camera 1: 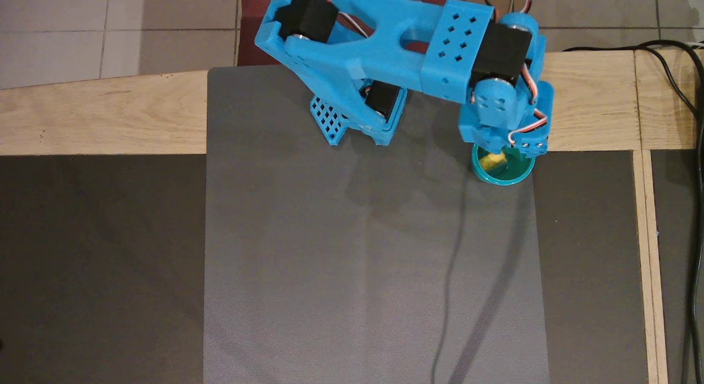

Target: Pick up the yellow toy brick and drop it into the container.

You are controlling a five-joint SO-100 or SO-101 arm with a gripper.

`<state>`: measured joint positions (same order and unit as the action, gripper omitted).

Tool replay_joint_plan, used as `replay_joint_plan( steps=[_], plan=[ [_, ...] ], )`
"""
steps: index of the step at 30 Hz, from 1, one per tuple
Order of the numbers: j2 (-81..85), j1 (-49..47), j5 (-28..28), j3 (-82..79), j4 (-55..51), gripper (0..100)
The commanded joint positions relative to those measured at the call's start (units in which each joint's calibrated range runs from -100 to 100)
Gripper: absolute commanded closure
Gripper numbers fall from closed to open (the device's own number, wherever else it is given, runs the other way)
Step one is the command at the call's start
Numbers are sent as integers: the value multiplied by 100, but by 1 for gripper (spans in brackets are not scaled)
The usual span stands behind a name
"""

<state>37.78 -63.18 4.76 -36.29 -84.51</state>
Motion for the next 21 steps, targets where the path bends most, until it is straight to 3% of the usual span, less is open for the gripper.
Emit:
replay_joint_plan(
  steps=[1, 3, 8, 15, 21],
  plan=[
    [50, 47, 10, 28, 6, 91],
    [109, 55, -16, 37, 24, 99],
    [134, 643, -21, 155, 33, 100],
    [556, 2956, -21, 1427, 51, 100],
    [1331, 4472, -63, 1608, 166, 100]
  ],
)
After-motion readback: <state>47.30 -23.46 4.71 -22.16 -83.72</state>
